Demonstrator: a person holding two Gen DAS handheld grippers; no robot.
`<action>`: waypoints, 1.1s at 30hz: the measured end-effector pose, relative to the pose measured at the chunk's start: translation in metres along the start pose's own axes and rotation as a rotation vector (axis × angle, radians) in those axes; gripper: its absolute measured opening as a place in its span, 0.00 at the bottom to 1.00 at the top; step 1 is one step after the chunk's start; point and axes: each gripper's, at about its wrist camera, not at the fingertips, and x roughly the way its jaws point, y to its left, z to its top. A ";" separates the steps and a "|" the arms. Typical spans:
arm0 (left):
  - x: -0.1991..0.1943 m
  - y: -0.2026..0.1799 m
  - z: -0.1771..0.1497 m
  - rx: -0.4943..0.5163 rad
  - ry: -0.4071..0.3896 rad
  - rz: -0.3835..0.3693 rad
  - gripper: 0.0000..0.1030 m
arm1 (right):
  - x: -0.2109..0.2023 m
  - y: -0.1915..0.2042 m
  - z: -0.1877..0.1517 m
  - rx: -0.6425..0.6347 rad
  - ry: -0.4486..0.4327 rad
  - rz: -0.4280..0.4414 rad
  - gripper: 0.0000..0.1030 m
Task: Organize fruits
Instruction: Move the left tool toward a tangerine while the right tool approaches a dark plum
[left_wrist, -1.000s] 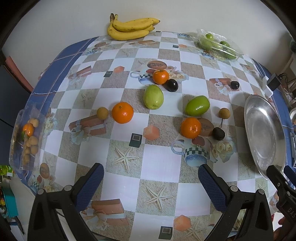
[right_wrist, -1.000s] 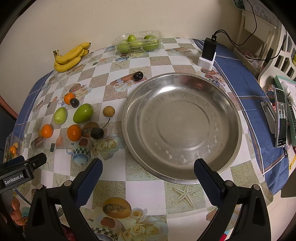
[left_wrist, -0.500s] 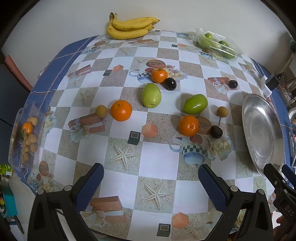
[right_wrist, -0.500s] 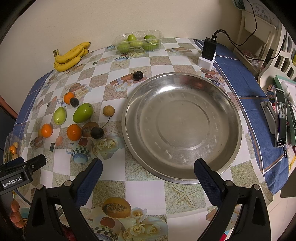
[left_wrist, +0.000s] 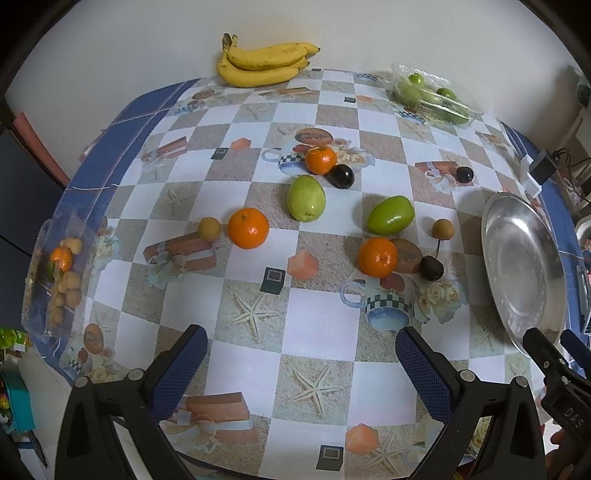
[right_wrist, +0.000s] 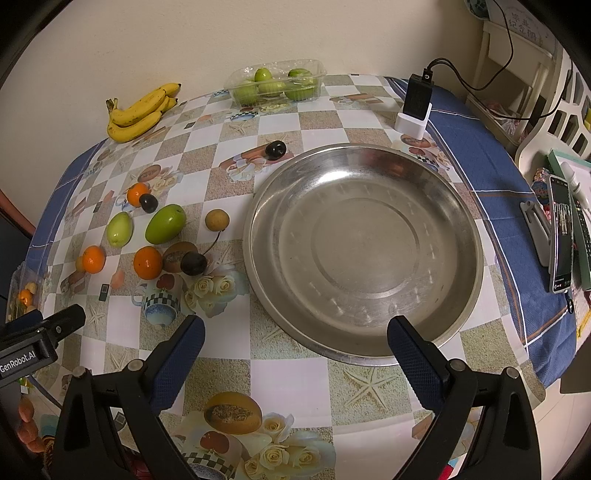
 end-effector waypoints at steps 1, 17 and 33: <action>-0.001 0.000 0.000 -0.001 -0.004 -0.001 1.00 | 0.000 0.000 0.000 -0.001 -0.001 0.000 0.96; -0.021 0.016 0.042 -0.030 -0.130 0.054 1.00 | -0.009 0.002 0.022 0.037 -0.034 0.076 0.96; 0.012 0.004 0.094 -0.090 -0.107 0.051 1.00 | 0.021 0.071 0.076 -0.032 -0.011 0.168 0.96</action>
